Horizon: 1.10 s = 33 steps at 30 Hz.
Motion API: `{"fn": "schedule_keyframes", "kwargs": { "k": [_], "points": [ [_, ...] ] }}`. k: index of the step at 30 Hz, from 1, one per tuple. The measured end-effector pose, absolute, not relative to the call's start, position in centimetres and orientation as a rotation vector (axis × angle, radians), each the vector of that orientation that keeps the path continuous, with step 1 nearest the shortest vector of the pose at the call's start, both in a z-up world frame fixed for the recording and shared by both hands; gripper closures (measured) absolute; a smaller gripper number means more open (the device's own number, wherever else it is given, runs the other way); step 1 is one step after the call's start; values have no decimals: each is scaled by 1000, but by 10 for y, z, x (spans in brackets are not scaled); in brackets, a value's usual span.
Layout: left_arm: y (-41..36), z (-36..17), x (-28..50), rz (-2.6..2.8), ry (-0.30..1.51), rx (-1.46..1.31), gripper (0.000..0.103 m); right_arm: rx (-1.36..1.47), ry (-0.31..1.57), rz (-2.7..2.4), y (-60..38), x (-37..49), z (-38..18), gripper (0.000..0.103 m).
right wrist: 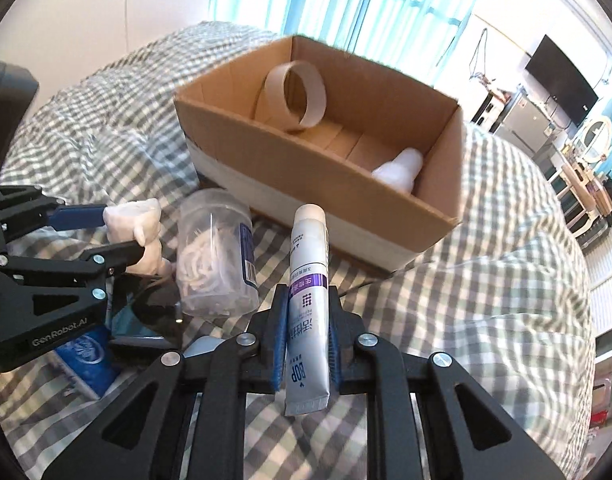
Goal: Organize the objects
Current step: 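Carry figurine and toothpaste tube into the box and open both tools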
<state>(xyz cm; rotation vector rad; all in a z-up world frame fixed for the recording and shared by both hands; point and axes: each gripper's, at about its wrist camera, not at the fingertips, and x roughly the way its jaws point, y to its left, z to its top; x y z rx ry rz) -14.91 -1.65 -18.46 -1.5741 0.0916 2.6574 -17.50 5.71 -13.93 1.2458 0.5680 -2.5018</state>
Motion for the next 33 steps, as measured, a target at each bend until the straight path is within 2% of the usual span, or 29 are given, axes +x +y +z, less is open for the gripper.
{"fn": "schedule_keyframes", "kwargs": {
  "k": [5, 22, 33],
  "points": [
    [-20, -164, -132, 2703, 70, -1526, 60, 1170, 558, -2540, 47, -163, -117, 87],
    [-9, -41, -103, 2846, 79, -1117, 60, 916, 534, -2674, 45, -118, -35, 87],
    [8, 10, -136, 2881, 139, -937, 60, 817, 441, -2739, 54, -153, 11, 87]
  ]
}}
